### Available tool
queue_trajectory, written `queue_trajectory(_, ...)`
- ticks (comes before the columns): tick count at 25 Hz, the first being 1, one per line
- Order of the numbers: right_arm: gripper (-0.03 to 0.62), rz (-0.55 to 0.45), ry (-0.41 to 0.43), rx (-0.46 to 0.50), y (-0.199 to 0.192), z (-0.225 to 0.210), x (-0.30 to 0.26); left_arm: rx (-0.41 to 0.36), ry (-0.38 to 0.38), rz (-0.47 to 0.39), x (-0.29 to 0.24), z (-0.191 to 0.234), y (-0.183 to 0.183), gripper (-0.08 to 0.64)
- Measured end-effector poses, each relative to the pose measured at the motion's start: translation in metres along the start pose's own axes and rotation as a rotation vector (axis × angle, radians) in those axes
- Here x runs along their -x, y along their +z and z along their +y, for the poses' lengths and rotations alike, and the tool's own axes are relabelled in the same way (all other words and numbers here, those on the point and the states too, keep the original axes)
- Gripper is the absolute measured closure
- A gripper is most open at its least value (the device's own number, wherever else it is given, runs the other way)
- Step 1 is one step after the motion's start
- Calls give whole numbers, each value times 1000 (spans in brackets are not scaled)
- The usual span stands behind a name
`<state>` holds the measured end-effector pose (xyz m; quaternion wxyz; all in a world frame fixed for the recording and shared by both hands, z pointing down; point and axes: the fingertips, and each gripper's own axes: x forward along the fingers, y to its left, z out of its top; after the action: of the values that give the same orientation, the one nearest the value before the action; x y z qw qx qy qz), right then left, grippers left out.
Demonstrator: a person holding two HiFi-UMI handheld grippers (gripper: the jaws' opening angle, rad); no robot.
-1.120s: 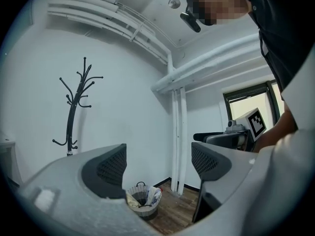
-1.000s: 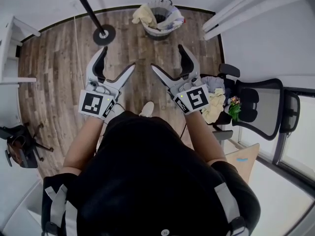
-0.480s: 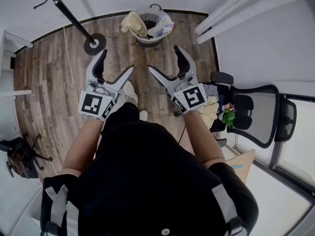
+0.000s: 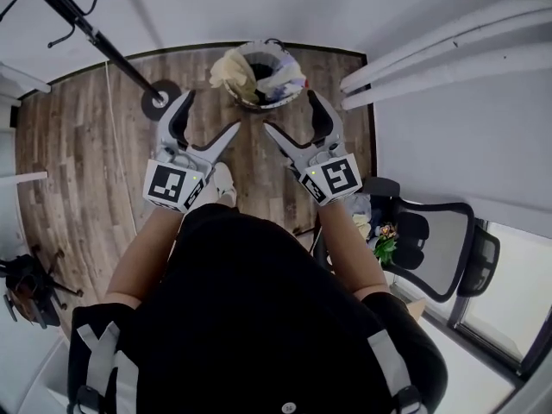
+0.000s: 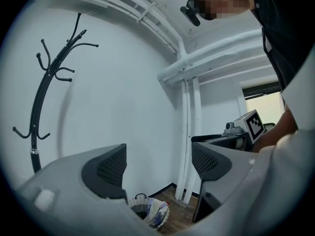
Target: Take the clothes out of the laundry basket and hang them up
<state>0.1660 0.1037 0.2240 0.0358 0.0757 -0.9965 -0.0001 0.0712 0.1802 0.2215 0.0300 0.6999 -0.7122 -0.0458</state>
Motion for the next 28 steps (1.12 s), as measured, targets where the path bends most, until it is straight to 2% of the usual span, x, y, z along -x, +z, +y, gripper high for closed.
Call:
queue_trajectory(6, 156, 13, -15, -25, -4, -45, -56, 2, -1, 4, -52, 47, 2, 140)
queue_trajectory(11, 156, 41, 18, -25, -13, -86, -76, -11, 38, 22, -88, 68, -3, 140)
queue_trajectory(17, 156, 70, 71, -58, -31, -164, -108, 15, 164, 28, -145, 90, -17, 141)
queue_trajectory(25, 158, 100, 255, -65, -48, -247, -148, 25, 349, 63, -215, 92, -29, 141)
queue_trajectory(28, 158, 148, 298, -66, -68, -270, -165, 39, 421, 83, -229, 101, -41, 141)
